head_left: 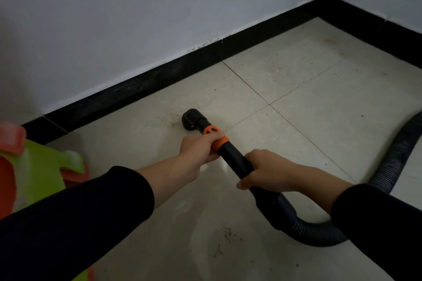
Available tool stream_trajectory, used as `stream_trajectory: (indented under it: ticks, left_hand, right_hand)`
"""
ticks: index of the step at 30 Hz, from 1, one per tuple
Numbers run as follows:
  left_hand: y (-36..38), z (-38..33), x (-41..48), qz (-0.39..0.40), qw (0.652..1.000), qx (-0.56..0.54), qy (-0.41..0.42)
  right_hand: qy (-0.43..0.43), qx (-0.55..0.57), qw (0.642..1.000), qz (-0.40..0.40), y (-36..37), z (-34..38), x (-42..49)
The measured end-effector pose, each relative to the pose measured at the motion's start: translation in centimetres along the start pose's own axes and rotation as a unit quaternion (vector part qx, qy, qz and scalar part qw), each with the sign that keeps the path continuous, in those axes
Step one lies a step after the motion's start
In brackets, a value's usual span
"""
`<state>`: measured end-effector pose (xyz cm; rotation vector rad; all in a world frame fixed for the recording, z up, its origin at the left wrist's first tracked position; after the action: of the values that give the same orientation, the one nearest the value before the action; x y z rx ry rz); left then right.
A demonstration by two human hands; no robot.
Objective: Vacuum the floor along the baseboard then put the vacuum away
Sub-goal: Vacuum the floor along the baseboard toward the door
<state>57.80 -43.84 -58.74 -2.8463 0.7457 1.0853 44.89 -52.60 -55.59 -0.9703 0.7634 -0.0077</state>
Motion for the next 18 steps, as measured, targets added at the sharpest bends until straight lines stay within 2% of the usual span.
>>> stream_trajectory:
  ticks: [18]
  left_hand:
    - [-5.3, -2.1, 0.2, -0.062, 0.998, -0.005, 0.001]
  right_hand:
    - [-0.055, -0.057, 0.997, 0.012, 0.3, 5.2, 2.7]
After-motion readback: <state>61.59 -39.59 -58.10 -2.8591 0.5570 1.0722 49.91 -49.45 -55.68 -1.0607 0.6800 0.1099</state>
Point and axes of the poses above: each hand's wrist, its own x-axis towards the middle knuckle, its own y-axis out of the palm, z = x × y, the point moved 6 cm from there along x, towards the middle knuckle, and after that the axes turned 10 degrees about -x, right-handed, at the moved point
